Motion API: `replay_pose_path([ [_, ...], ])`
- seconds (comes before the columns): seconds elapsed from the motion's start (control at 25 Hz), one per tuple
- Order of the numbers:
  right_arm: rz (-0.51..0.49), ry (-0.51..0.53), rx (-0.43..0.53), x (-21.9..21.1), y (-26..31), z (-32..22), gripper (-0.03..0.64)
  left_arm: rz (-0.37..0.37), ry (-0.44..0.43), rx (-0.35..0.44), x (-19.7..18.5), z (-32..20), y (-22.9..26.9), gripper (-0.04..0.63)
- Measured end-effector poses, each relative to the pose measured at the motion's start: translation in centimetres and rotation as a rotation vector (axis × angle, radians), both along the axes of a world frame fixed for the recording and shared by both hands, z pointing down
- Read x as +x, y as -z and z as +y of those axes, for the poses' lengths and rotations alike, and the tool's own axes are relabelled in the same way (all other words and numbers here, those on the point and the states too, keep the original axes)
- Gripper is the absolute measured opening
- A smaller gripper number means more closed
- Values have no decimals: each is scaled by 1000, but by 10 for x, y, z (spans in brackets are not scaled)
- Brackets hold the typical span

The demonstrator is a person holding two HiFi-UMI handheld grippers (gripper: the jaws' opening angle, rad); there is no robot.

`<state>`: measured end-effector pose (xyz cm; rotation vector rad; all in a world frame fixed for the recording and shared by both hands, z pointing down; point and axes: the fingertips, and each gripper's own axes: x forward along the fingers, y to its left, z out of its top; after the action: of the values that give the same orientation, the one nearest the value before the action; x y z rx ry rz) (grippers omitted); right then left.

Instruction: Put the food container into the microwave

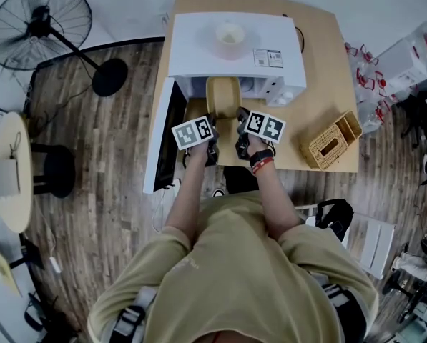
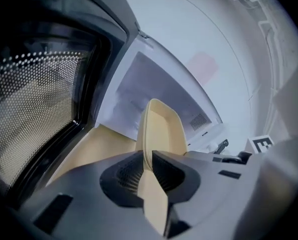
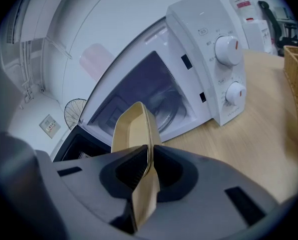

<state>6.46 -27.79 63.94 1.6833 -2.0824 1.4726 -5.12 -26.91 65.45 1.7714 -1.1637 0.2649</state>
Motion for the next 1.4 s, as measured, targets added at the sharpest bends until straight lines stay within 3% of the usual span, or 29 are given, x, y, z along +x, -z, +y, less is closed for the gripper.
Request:
replay_pose_path([
  [0.68,-59,-29,-27,3,-10,-49,48,45,29,40,1,-50,0,51],
  [1.04,-50,-37,-15,6,-14,-71,48,102,70,114,4,-76,5,51],
  [1.4,-58,-55,47,13,-11,-95,48,141,97,150,9,-96,4,51],
])
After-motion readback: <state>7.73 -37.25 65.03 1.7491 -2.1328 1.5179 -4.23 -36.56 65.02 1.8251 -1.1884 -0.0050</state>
